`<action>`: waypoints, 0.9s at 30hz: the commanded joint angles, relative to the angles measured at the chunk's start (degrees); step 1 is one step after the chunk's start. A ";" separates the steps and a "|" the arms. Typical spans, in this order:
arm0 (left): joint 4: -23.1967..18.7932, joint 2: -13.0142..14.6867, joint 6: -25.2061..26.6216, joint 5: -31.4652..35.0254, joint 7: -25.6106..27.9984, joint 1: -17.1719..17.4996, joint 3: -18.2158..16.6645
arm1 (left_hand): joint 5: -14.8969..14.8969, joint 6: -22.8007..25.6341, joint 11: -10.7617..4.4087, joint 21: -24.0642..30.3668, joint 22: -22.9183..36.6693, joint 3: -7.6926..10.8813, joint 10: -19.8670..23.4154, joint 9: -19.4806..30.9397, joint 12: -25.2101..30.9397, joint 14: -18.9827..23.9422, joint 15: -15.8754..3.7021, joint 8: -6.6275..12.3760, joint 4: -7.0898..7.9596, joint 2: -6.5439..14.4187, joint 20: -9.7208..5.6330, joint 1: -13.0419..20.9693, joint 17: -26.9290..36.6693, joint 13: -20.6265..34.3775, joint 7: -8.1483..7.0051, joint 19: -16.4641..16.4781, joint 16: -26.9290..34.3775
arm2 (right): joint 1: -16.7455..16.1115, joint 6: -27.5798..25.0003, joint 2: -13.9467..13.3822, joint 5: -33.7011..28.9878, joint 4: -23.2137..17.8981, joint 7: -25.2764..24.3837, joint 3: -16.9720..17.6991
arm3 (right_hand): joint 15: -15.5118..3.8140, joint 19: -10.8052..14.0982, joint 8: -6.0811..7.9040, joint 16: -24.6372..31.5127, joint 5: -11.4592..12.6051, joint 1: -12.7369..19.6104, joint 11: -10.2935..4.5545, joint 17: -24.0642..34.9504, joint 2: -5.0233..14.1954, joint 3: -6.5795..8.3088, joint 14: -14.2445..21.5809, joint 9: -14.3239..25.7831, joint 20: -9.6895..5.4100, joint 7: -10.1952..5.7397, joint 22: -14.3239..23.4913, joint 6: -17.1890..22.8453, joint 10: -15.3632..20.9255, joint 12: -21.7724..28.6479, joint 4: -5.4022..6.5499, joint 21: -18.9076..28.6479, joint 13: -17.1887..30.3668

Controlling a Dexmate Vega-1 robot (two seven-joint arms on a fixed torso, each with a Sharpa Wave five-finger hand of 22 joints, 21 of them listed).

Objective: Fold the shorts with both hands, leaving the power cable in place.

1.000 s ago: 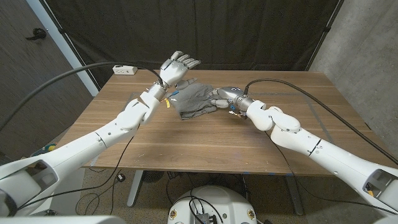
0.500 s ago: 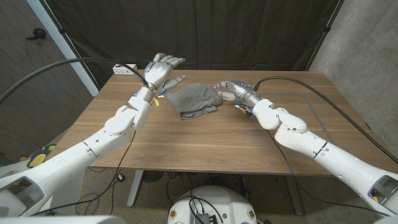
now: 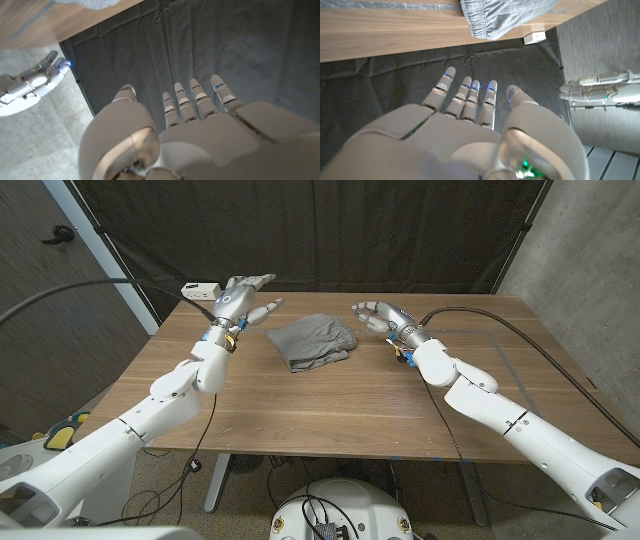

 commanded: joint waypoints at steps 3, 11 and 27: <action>6.44 -3.51 -13.85 -23.61 -4.14 2.68 -6.32 | -0.44 -1.26 1.65 -0.43 0.45 0.63 -1.76 0.08 -0.27 -2.14 1.81 -0.30 0.15 0.22 0.36 -1.37 0.37 -0.04 1.33 -0.98 -0.19 | -2.33 8.98 2.38 13.72 5.50 -3.30 4.09 | -0.53 -1.14 -0.62 -0.07 -0.44 -2.65 0.74 0.43 -0.52 -1.44 -1.25 0.08 -0.02 0.01 0.22 -2.31 -2.15 -0.48 1.22 -0.49 0.15; 9.67 -4.90 -18.59 -31.83 -7.57 2.71 -7.62 | -0.47 -3.50 2.74 -1.60 0.57 0.86 -4.23 0.02 -0.40 -5.53 2.69 -0.55 0.14 0.56 -0.82 -2.40 0.17 -0.14 2.00 -4.04 -0.59 | -3.75 13.55 3.53 18.48 7.74 -4.87 5.68 | 0.48 -2.28 -0.83 -1.03 -0.42 -6.18 1.30 0.48 -1.48 -3.41 -3.44 0.08 0.02 0.39 0.28 -5.87 -4.60 -0.66 3.07 -0.94 0.17; 16.64 -8.10 -27.45 -43.91 -15.82 0.53 -7.49 | -0.50 -9.38 2.78 -3.17 0.28 0.32 -10.23 -0.26 -0.84 -13.05 2.98 -0.81 0.77 0.49 -2.56 -5.75 -0.56 -0.81 2.61 -6.77 -0.99 | -7.70 21.48 5.69 26.86 9.91 -6.83 9.47 | 2.02 -4.44 -0.81 -2.44 -0.05 -10.87 2.63 -0.01 -3.76 -6.52 -6.26 0.06 0.18 1.17 0.28 -10.63 -8.14 -0.78 4.91 -1.61 0.10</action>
